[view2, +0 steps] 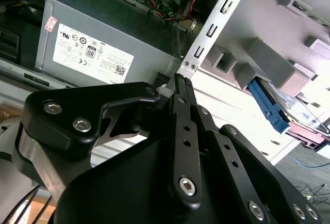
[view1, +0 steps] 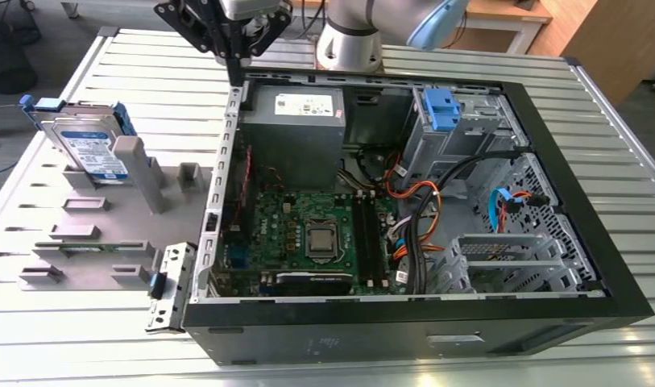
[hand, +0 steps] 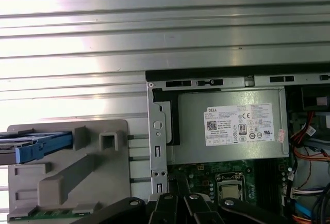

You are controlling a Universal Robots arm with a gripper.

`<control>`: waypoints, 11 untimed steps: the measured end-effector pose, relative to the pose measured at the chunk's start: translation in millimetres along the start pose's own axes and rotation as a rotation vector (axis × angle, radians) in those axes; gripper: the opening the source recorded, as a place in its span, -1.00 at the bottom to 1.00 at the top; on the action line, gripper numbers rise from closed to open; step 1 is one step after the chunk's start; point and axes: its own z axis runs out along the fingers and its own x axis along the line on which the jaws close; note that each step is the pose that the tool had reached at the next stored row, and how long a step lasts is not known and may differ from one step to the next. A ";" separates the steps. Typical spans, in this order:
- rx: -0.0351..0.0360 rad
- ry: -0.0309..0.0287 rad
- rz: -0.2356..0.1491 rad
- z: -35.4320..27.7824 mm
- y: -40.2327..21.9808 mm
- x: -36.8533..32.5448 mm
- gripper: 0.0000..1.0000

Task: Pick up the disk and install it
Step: 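Reach for the disk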

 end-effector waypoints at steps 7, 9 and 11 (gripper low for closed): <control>0.0010 0.0000 0.000 -0.2 -0.6 8.1 -0.79; 0.0015 -0.0001 0.000 -0.2 -0.8 11.2 -0.79; 0.0019 -0.0001 0.000 -0.3 -1.1 14.4 -0.79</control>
